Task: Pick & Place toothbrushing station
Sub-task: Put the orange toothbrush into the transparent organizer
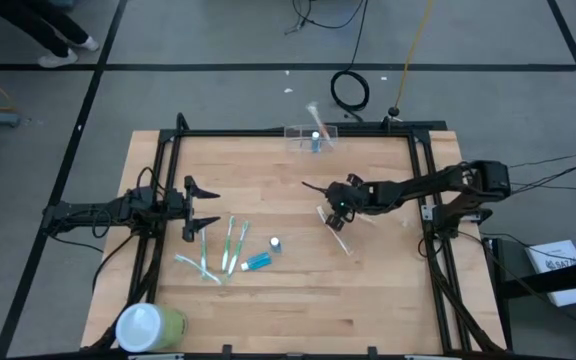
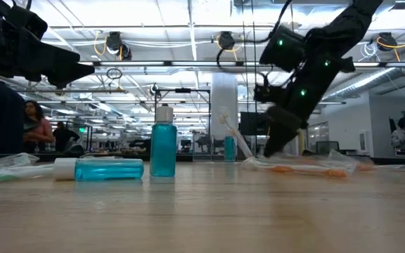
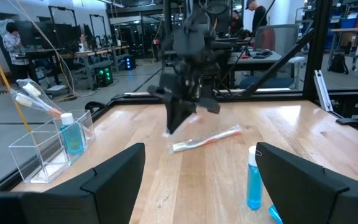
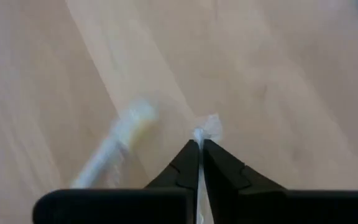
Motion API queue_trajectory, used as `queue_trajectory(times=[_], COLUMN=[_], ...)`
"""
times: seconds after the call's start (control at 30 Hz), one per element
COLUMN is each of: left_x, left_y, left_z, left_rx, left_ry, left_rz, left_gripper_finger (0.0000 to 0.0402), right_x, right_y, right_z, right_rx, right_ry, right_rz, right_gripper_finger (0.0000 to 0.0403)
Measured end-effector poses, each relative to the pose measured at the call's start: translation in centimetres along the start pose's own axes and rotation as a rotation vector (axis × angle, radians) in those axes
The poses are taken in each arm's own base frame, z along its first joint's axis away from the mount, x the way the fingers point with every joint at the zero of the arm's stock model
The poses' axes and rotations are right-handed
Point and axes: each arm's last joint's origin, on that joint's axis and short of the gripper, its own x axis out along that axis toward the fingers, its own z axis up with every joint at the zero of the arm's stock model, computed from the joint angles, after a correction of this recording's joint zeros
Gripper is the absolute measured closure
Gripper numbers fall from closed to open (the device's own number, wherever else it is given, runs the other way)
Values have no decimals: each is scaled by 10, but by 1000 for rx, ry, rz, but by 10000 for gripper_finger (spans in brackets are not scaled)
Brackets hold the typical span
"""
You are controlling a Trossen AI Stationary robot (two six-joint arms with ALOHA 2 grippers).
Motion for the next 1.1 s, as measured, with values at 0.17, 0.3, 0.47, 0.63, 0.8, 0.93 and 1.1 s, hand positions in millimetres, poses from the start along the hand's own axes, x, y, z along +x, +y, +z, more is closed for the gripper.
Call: queue_trajectory(times=[0.17,0.3,0.47,0.63,0.8,0.93,1.1], left_x=[0,0,0,0,0,0,0], left_y=[0,0,0,0,0,0,0], left_z=[0,0,0,0,0,0,0], left_rx=[0,0,0,0,0,0,0], left_ry=[1,1,0,0,0,0,1], left_rz=[0,-1,0,0,0,0,0], left_gripper_finger=[91,91,92,91,92,91,91], right_x=[-17,-31,-49,-62,-65,-62,-60], right_y=[-1,-7,-19,-38,-67,-96,-132], right_z=[16,30,46,64,82,89,94], right_rx=[-42,-73,-100,-108,-84,-48,18], right_ry=[-143,-260,-413,-583,-769,-876,-1001], right_rz=[29,32,8,-55,-48,-66,-157], right_gripper_finger=[402,403,402,402,402,402,402])
